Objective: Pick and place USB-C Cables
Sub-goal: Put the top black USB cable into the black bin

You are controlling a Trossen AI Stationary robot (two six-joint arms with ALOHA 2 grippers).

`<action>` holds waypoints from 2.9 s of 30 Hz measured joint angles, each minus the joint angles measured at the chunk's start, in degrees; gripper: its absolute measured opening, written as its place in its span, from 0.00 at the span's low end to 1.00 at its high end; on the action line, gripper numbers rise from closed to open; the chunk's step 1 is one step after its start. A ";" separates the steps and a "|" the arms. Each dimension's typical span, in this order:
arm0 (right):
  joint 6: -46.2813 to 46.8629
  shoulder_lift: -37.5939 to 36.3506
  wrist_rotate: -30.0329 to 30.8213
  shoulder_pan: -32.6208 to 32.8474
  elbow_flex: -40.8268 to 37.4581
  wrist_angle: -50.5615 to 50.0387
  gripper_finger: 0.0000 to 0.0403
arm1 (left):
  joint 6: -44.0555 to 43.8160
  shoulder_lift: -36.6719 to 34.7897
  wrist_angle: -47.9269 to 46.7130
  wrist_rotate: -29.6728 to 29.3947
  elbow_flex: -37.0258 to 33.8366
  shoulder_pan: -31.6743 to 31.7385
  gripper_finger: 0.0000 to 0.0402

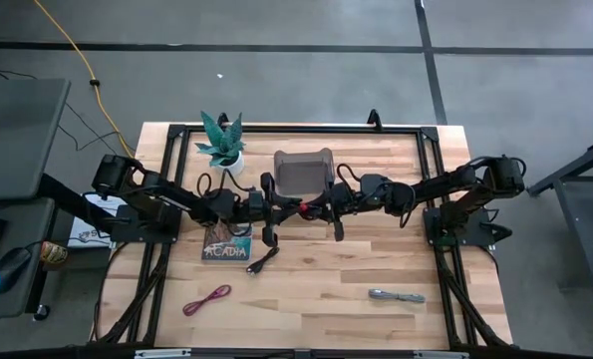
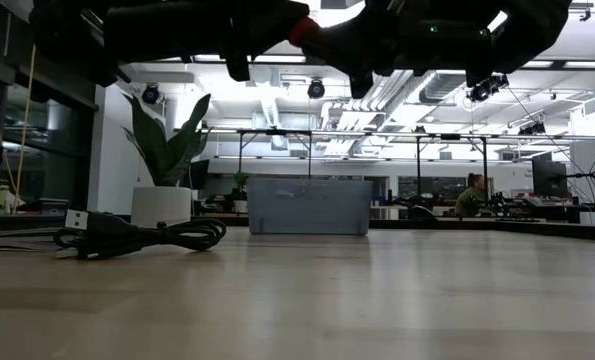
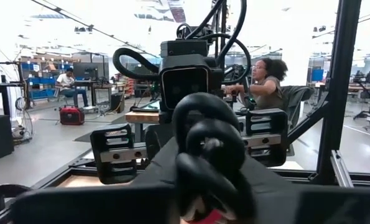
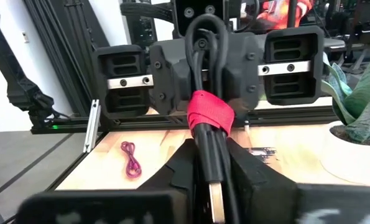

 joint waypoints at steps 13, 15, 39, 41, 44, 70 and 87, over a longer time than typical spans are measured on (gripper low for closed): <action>2.00 -0.62 2.68 -0.17 0.00 -1.59 0.42 | 2.29 -0.73 -3.79 -2.77 -0.34 0.02 0.03; 1.17 -1.96 3.62 -0.20 0.00 -5.04 0.46 | 2.84 -1.94 -5.65 -3.71 -0.61 0.02 0.03; -0.68 -36.74 13.18 1.25 -21.14 -5.87 0.59 | -0.95 -25.54 -19.66 -1.47 -12.63 4.43 0.02; -1.37 -36.64 13.18 1.44 -21.14 -5.94 0.59 | -1.09 -25.53 -19.61 -1.44 -12.63 4.63 0.02; -1.66 -36.63 13.18 1.44 -21.14 -5.94 0.59 | -1.11 -25.53 -19.61 -1.42 -12.63 4.63 0.02; -1.07 -36.61 13.22 1.33 -21.14 -5.77 0.59 | 5.35 5.06 -100.85 -1.23 49.01 22.36 0.02; -1.05 -36.57 13.26 1.33 -21.14 -7.80 0.59 | 8.29 19.14 -108.87 8.17 55.60 25.43 0.02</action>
